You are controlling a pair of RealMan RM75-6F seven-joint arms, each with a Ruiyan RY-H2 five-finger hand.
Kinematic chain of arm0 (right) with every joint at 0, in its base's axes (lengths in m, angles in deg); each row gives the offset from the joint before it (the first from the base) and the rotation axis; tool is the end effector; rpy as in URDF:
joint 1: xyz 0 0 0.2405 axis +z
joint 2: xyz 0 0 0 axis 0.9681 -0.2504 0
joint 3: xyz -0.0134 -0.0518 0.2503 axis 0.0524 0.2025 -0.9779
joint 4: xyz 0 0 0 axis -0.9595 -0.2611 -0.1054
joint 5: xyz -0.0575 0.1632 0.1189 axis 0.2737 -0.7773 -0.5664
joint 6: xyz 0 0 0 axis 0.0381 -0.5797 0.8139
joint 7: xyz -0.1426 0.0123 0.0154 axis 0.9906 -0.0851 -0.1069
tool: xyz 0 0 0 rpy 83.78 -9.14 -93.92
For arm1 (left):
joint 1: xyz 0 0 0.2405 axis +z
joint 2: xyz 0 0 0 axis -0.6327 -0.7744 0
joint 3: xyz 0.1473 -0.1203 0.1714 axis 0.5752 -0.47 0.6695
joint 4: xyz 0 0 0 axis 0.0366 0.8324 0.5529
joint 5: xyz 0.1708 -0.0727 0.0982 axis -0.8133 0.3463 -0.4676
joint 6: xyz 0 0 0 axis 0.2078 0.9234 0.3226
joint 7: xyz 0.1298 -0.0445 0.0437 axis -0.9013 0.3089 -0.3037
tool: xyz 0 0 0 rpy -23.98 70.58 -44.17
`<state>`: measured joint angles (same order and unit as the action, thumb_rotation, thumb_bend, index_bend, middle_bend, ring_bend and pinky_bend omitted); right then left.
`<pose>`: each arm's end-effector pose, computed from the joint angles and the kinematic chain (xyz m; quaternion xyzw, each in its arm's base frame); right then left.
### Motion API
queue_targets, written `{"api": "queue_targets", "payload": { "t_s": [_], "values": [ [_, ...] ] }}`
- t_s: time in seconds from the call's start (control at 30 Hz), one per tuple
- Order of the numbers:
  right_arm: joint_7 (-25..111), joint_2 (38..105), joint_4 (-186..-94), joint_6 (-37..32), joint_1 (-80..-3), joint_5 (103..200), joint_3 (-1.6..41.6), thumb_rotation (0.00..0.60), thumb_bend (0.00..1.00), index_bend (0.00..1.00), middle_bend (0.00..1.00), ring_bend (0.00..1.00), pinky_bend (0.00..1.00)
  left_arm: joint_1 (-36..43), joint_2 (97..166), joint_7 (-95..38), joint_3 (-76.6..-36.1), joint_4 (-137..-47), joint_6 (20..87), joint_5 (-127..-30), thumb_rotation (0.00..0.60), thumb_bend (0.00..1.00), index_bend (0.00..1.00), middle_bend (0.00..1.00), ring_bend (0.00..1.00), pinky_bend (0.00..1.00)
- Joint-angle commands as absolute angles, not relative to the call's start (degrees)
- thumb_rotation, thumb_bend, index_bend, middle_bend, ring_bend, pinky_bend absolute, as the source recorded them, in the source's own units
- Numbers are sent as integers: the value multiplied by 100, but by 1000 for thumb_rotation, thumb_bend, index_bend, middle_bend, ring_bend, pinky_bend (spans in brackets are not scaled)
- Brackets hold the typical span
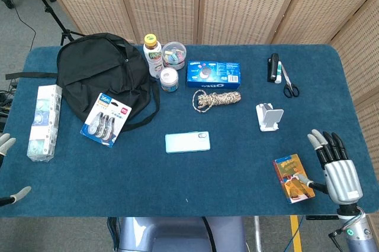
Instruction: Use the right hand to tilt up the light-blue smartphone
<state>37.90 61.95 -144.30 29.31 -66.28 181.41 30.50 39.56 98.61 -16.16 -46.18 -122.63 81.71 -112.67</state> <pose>-0.3023 -0.1931 0.1336 0.6091 -0.3126 0.4854 0.5437 -0.2790 0.1352 0.2106 -0.5811 -0.4188 -0.4504 0.5330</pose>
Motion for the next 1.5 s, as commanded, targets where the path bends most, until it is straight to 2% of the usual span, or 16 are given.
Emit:
{"api": "queue_targets", "payload": {
  "t_s": [0.03,0.3,0.4,0.47,0.57,0.63,0.73,0.87,0.93,1.07,1.5],
  "values": [
    [3786,6232,-14383,2865,-6624,18167,3027,600,2,0,0,0,0,3964,9862,-1610,-4614,-12257,8179,-11267,600,0,0,0,0,0],
    [4173,6242,-14795,2394,-6177,18445,2846,600,3,0,0,0,0,3935,9885,-1689,-4652,-12307,8129,-11197,600,0,0,0,0,0],
    [4540,6233,-15224,1972,-5853,18507,2721,600,20,0,0,0,0,3913,9895,-1753,-4663,-12324,8072,-11151,600,0,0,0,0,0],
    [4953,6358,-15590,1398,-5489,18371,2543,600,38,3,0,0,0,3903,9892,-1752,-4683,-12343,8046,-11091,600,0,0,0,0,0],
    [5617,6766,-15790,1129,-5250,18111,2278,600,53,81,0,0,0,3904,9883,-1732,-4703,-12352,8057,-11056,600,0,0,0,0,0],
    [5957,7127,-15740,940,-5102,17951,2184,600,55,120,0,0,0,3897,9876,-1723,-4705,-12353,8039,-11045,600,0,0,0,0,0],
    [6588,7494,-15668,443,-4862,17622,2144,600,98,123,0,0,0,3877,9865,-1725,-4706,-12352,7984,-11016,600,0,0,0,0,0],
    [7299,8035,-15548,130,-4608,17339,2068,600,329,141,0,0,0,3851,9860,-1726,-4735,-12358,7930,-10937,600,0,0,0,0,0],
    [7551,8328,-15415,-61,-4454,17192,2040,600,386,145,0,0,0,3840,9858,-1729,-4753,-12370,7906,-10886,600,0,0,0,0,0],
    [7941,8761,-15065,-374,-4177,16941,1977,600,413,158,0,0,0,3824,9842,-1716,-4780,-12389,7867,-10811,600,0,0,0,0,0],
    [8514,9400,-14089,-828,-3661,16508,1878,600,414,179,14,0,0,3794,9839,-1718,-4788,-12403,7782,-10767,600,0,0,0,0,0]
  ]
}}
